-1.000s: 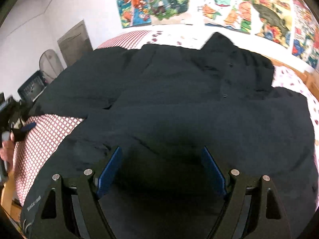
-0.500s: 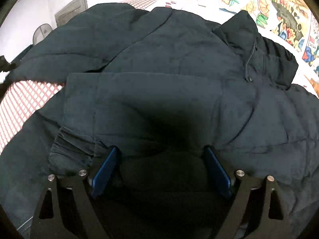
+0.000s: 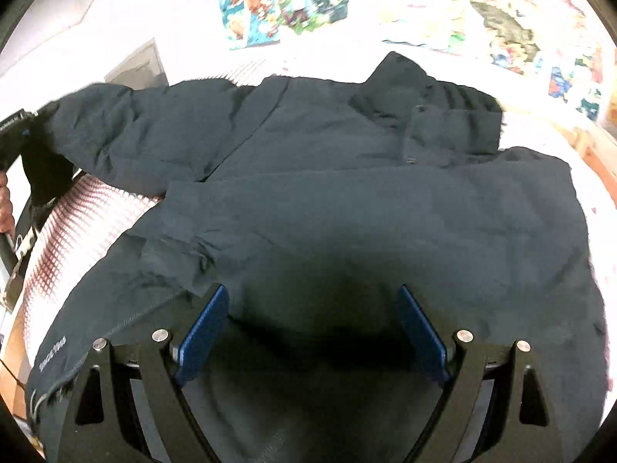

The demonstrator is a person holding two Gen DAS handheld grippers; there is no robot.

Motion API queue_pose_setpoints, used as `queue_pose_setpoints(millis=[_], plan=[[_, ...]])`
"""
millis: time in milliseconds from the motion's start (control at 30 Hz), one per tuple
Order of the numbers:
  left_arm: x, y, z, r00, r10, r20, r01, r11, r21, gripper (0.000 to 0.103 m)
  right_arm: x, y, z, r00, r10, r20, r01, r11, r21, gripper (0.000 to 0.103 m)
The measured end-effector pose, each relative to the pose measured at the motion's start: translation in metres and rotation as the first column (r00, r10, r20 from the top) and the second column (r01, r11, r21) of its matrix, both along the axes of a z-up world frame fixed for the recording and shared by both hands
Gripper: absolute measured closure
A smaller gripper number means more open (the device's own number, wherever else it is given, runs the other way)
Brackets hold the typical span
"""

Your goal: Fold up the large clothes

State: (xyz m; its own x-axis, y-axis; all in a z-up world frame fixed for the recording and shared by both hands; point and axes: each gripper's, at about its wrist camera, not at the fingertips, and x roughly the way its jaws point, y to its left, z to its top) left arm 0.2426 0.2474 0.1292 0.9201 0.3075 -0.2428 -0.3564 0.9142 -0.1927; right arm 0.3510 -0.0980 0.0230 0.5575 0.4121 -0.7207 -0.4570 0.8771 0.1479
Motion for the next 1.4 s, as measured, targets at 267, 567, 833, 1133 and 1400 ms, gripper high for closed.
queue_pose_setpoints(millis=[267,567,833,1133,1400], plan=[[0.017,-0.134,0.019,0.959,-0.272,-0.075,0.282,0.924,0.258,0.097,-0.007,-0.068,0.007,0.994,-0.105,0.009,0.105,0.994,0.005,0.018],[0.036,-0.238,-0.041,0.78,-0.508,-0.367,0.605,0.761,0.234,0.097,-0.01,-0.125,0.005,0.981,-0.192,0.013,0.192,0.981,-0.011,0.018],[0.054,-0.256,-0.099,0.63,-0.548,-0.55,0.684,0.727,0.06,0.093,-0.003,-0.142,-0.011,0.975,-0.223,-0.008,0.222,0.974,-0.032,0.018],[0.043,-0.239,-0.117,0.457,-0.717,-0.526,0.732,0.639,-0.236,0.022,0.0,-0.14,-0.027,0.974,-0.226,-0.03,0.225,0.973,-0.042,0.018],[0.018,-0.182,-0.101,0.537,-0.717,-0.445,0.655,0.687,-0.316,0.021,-0.002,-0.104,-0.017,0.988,-0.147,0.047,0.148,0.989,-0.014,0.018]])
